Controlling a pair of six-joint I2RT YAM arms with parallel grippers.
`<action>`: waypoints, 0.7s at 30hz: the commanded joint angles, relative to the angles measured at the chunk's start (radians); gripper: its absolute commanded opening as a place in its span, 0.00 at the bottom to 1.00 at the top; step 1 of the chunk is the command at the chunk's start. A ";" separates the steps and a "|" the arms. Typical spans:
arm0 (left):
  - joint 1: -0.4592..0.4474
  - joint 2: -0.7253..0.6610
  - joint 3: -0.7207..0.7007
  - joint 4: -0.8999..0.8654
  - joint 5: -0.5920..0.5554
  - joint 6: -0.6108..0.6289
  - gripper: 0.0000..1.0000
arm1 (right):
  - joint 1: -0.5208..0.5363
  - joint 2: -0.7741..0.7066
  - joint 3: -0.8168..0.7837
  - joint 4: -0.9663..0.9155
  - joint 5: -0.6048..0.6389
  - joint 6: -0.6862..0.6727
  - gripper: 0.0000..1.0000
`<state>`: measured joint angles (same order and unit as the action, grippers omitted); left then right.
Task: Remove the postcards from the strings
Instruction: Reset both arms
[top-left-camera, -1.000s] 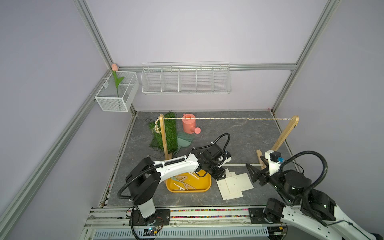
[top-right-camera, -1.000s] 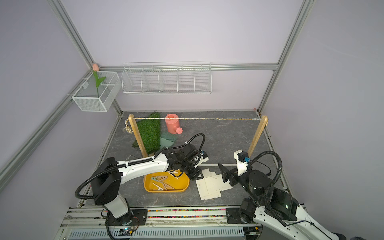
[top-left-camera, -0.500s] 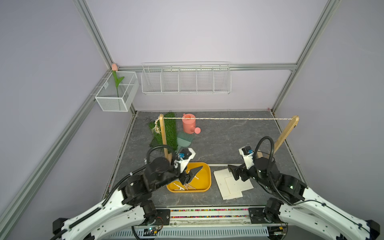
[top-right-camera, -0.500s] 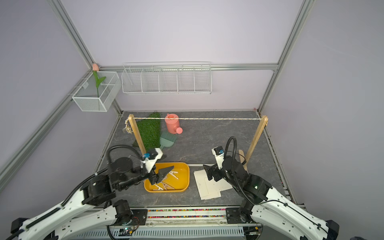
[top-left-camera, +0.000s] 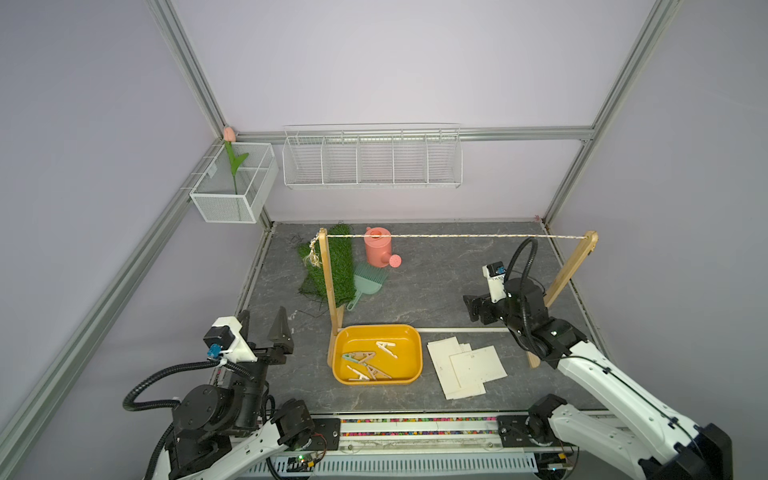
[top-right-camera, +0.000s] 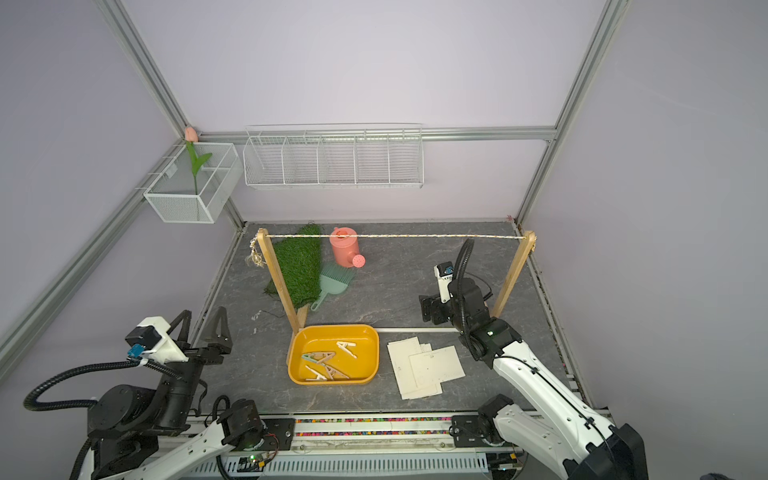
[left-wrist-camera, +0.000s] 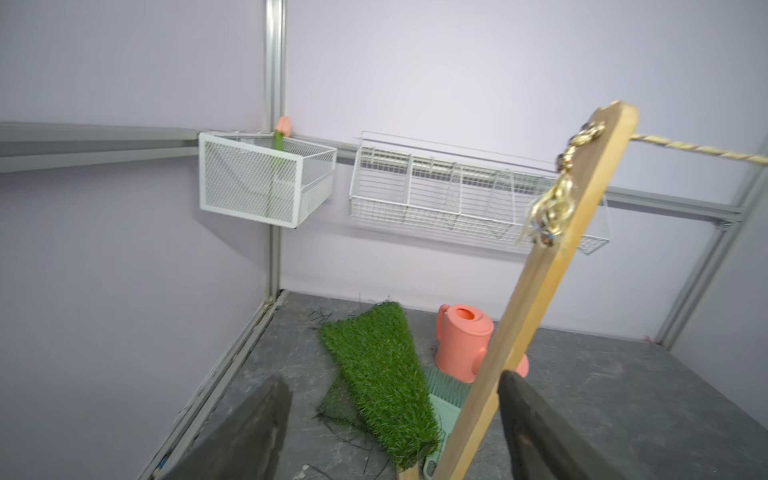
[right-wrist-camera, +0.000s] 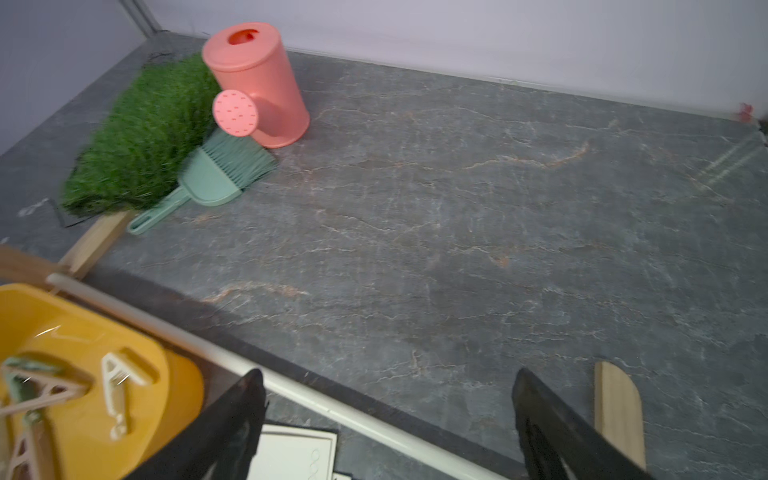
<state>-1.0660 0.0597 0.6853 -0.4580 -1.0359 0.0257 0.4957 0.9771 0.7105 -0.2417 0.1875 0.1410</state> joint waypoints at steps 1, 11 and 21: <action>0.000 0.168 -0.003 -0.051 -0.132 -0.082 0.85 | -0.044 0.061 -0.058 0.139 0.075 -0.055 0.92; 0.714 0.518 0.054 -0.016 0.549 -0.410 0.88 | -0.156 0.179 -0.150 0.355 0.095 -0.158 0.89; 0.896 0.662 -0.149 0.301 0.421 -0.443 0.92 | -0.243 0.229 -0.272 0.575 0.102 -0.274 0.89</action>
<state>-0.1886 0.6720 0.5968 -0.2859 -0.5789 -0.3836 0.2790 1.1736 0.4736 0.2157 0.3042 -0.0879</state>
